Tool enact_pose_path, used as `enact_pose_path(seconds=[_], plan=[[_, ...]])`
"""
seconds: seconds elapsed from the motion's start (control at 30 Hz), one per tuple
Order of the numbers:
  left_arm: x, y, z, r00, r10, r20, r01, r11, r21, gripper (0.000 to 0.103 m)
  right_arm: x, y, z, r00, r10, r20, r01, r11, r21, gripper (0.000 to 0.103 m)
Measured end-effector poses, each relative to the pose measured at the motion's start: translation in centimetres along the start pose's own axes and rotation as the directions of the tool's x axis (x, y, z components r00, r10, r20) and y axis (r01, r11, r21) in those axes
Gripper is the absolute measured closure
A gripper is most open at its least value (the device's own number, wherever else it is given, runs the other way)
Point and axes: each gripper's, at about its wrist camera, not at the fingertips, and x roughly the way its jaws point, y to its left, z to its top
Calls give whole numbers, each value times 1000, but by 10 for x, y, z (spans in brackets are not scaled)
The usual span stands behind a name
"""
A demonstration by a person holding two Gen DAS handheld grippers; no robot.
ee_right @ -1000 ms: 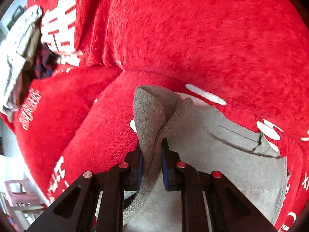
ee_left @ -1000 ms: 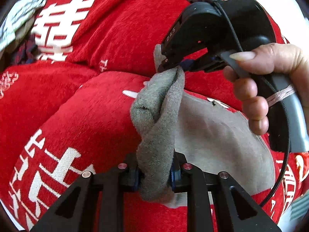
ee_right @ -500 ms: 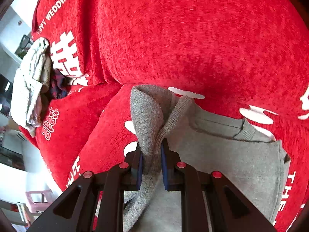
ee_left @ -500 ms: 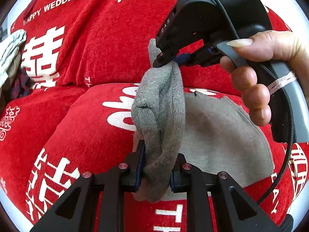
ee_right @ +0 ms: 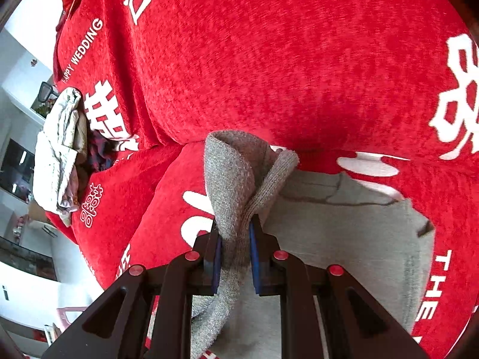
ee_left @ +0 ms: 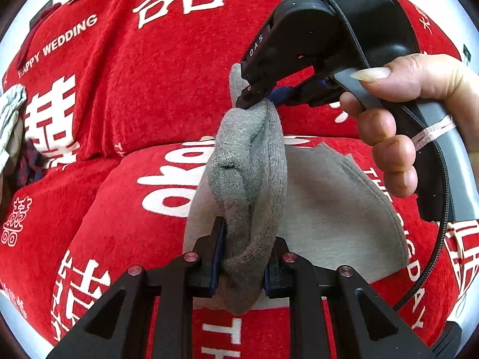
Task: Fold small clothes
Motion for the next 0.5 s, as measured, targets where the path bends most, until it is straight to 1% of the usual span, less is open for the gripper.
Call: enact_pose_path(seconds=[0.33, 0.5], plan=[[-1, -62, 11, 1000, -8, -8, 8, 996, 87, 81, -31, -46, -9, 1000, 15, 24, -16, 999, 32, 86], [6, -102, 12, 1000, -7, -26, 11, 989, 145, 81, -45, -72, -13, 998, 58, 22, -59, 998, 34, 86]])
